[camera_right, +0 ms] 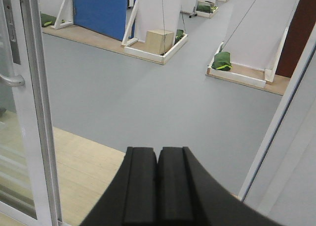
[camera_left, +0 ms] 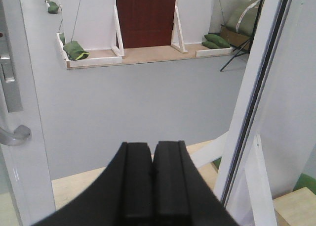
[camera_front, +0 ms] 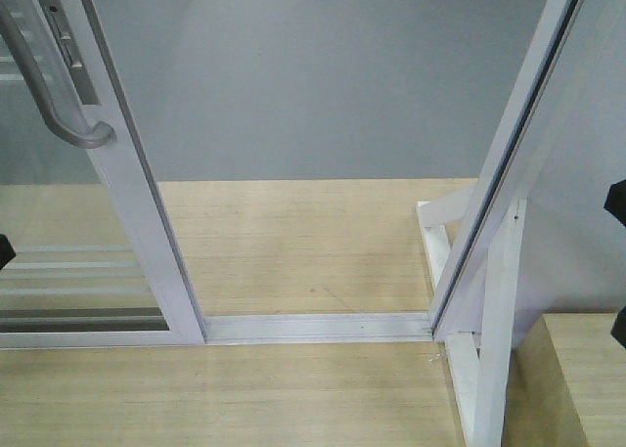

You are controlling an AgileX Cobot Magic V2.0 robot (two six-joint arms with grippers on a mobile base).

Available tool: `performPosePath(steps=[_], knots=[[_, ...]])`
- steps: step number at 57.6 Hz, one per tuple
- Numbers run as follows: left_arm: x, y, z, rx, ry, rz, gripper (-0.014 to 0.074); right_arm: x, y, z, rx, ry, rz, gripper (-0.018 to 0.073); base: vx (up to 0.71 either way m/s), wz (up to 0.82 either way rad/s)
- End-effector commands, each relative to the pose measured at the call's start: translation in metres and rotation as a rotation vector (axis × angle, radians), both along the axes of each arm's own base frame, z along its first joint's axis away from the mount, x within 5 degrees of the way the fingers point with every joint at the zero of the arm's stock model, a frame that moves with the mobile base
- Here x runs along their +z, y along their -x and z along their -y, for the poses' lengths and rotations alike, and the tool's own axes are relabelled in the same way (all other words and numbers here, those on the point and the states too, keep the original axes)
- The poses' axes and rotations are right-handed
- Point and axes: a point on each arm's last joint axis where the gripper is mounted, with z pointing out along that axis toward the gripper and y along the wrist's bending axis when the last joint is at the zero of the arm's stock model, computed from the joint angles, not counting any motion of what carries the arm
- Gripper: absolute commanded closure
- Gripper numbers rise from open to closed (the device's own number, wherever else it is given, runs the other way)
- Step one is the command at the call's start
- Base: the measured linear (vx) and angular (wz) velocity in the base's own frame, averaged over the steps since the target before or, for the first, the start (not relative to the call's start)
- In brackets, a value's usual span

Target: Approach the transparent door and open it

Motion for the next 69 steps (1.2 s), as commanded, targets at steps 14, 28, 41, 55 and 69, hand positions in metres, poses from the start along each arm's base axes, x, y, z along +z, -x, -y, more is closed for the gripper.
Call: performPosePath(steps=[14, 28, 41, 55, 69], knots=[[0.0085, 0.0056, -0.0023, 0.031, 0.042, 0.039, 0.0596, 0.0157, 0.0000, 0.0004, -0.002, -0.022, 0.101, 0.0562, 0.00, 0.00], [0.0085, 0.0056, -0.0023, 0.031, 0.042, 0.039, 0.0596, 0.0144, 0.0000, 0.0005, -0.003, -0.018, 0.088, 0.0562, 0.00, 0.00], [0.0086, 0.0055, -0.0025, 0.033, 0.043, 0.040, 0.0596, 0.0144, 0.0000, 0.0005, -0.003, -0.017, 0.087, 0.0562, 0.00, 0.00], [0.0084, 0.0057, -0.0022, 0.030, 0.042, 0.038, 0.0596, 0.0144, 0.0000, 0.0005, -0.003, -0.017, 0.087, 0.0562, 0.00, 0.00], [0.0084, 0.0057, -0.0022, 0.030, 0.042, 0.038, 0.0596, 0.0144, 0.0000, 0.0005, -0.003, -0.017, 0.087, 0.0562, 0.00, 0.00]])
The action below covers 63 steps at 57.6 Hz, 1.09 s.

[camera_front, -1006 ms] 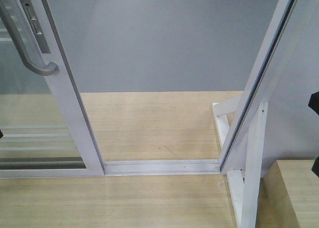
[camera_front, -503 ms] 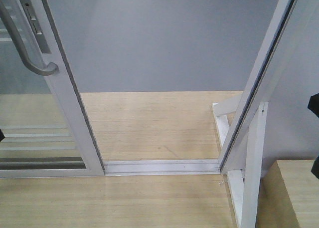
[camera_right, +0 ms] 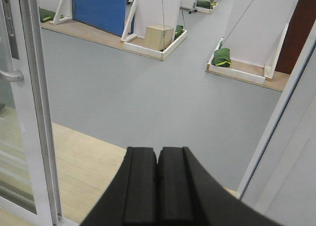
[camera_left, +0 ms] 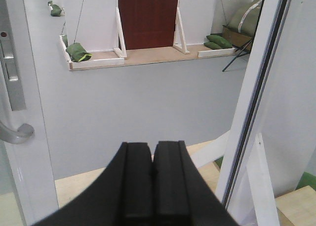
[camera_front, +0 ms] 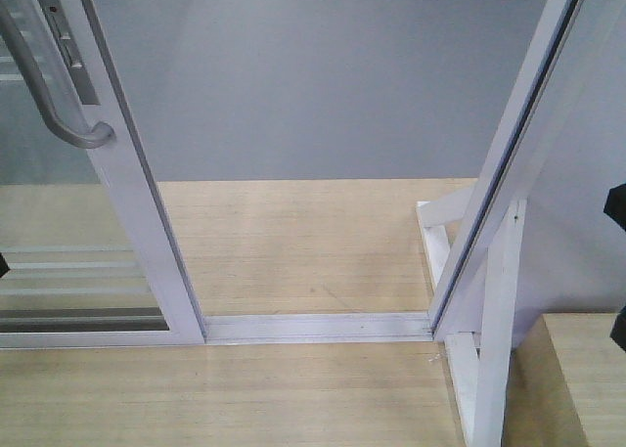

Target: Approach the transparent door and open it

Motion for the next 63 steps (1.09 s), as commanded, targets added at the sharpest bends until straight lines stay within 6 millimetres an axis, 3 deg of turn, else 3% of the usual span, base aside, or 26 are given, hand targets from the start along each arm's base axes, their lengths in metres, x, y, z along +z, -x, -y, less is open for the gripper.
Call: performPosePath(steps=[1, 19, 39, 53, 59, 63], knots=[[0.011, -0.001, -0.002, 0.026, 0.051, 0.036, 0.0596, 0.016, 0.000, 0.000, -0.001, -0.026, 0.099, 0.0562, 0.00, 0.00], [0.011, -0.001, -0.002, 0.027, 0.049, 0.037, 0.0596, 0.016, 0.000, 0.000, -0.001, -0.026, 0.099, 0.0562, 0.00, 0.00], [0.008, -0.007, -0.029, 0.322, -0.070, 0.025, 0.0596, 0.016, 0.000, 0.000, -0.001, -0.026, 0.099, 0.0562, 0.00, 0.00], [0.018, -0.010, -0.036, 0.397, -0.141, 0.159, 0.0596, 0.016, 0.000, 0.000, -0.001, -0.025, 0.098, 0.0562, 0.00, 0.00], [0.009, -0.008, -0.036, 0.401, -0.161, 0.177, 0.0596, 0.016, 0.000, 0.000, -0.001, -0.025, 0.098, 0.0562, 0.00, 0.00], [-0.008, -0.005, -0.036, 0.400, -0.158, 0.162, 0.0596, 0.016, 0.000, 0.000, -0.001, -0.025, 0.098, 0.0562, 0.00, 0.00]])
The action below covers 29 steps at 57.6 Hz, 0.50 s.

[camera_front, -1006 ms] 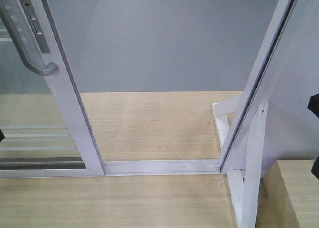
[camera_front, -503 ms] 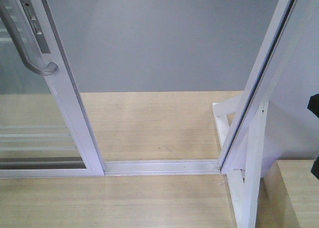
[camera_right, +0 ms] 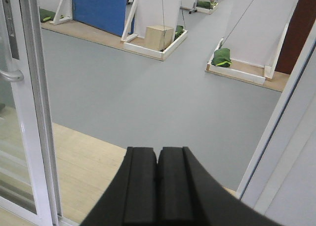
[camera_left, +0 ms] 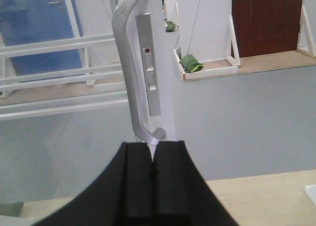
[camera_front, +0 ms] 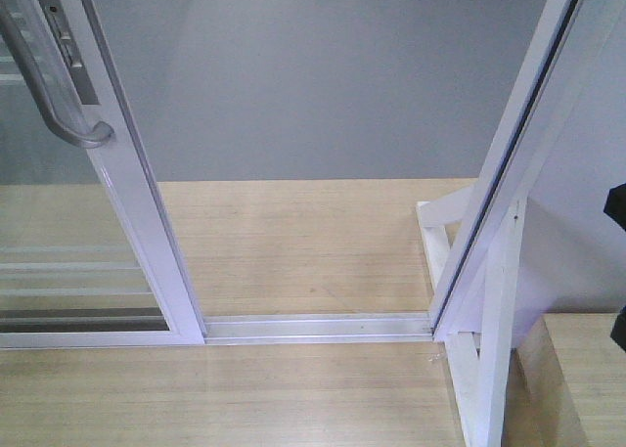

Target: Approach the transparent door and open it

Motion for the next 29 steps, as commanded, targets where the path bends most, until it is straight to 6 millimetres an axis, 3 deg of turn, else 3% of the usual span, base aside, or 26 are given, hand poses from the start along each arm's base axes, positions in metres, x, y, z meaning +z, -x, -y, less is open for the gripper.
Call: performPosePath(steps=[1, 14, 19, 29], knots=[[-0.004, 0.003, 0.000, -0.002, 0.012, 0.084, 0.0596, 0.016, 0.000, 0.000, -0.001, -0.025, 0.098, 0.0562, 0.00, 0.00], [-0.074, 0.012, 0.000, -0.005, 0.015, 0.090, 0.0596, 0.016, 0.000, 0.000, -0.001, -0.025, 0.098, 0.0562, 0.00, 0.00], [-0.083, 0.011, 0.000, -0.005, 0.016, 0.084, 0.0596, 0.015, -0.001, 0.000, -0.001, -0.025, 0.096, 0.0562, 0.00, 0.00], [-0.084, 0.011, 0.000, -0.005, 0.015, 0.068, 0.0596, 0.015, -0.001, 0.000, -0.001, -0.024, 0.096, 0.0562, 0.00, 0.00]])
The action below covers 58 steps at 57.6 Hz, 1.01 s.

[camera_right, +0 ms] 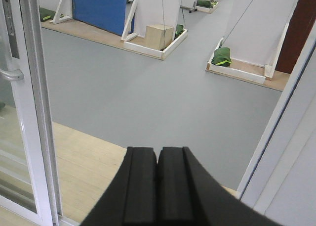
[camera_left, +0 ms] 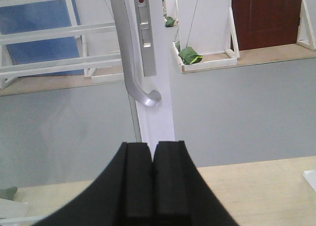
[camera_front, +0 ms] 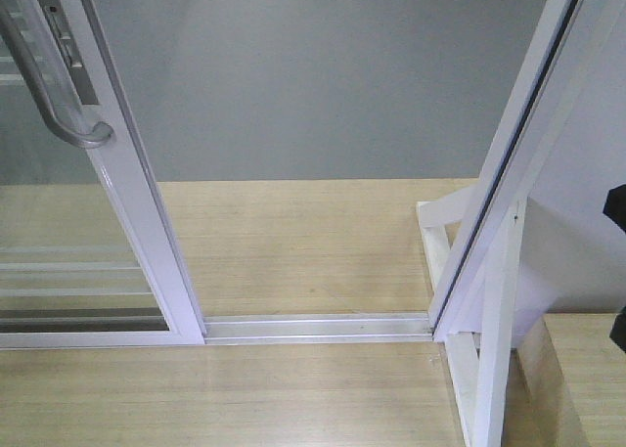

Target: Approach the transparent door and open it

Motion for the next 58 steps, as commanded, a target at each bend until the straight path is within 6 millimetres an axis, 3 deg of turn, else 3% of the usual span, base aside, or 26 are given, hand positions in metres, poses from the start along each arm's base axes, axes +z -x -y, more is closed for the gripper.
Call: performPosePath(steps=[1, 40, 47, 58], knots=[[-0.002, -0.001, 0.000, -0.006, 0.010, 0.069, 0.0596, 0.016, -0.001, 0.000, -0.001, -0.025, 0.099, 0.0562, 0.00, 0.00], [-0.001, -0.001, 0.000, -0.005, 0.009, 0.069, 0.0596, 0.010, 0.000, 0.000, 0.000, -0.025, 0.100, 0.0562, 0.00, 0.00], [-0.001, -0.001, 0.000, -0.005, 0.009, 0.069, 0.0596, -0.022, 0.006, 0.002, 0.002, -0.055, 0.113, 0.0562, 0.00, 0.00], [-0.001, -0.001, 0.000, -0.005, 0.009, 0.069, 0.0596, -0.098, 0.022, 0.007, 0.002, -0.151, 0.133, 0.0562, 0.00, 0.00]])
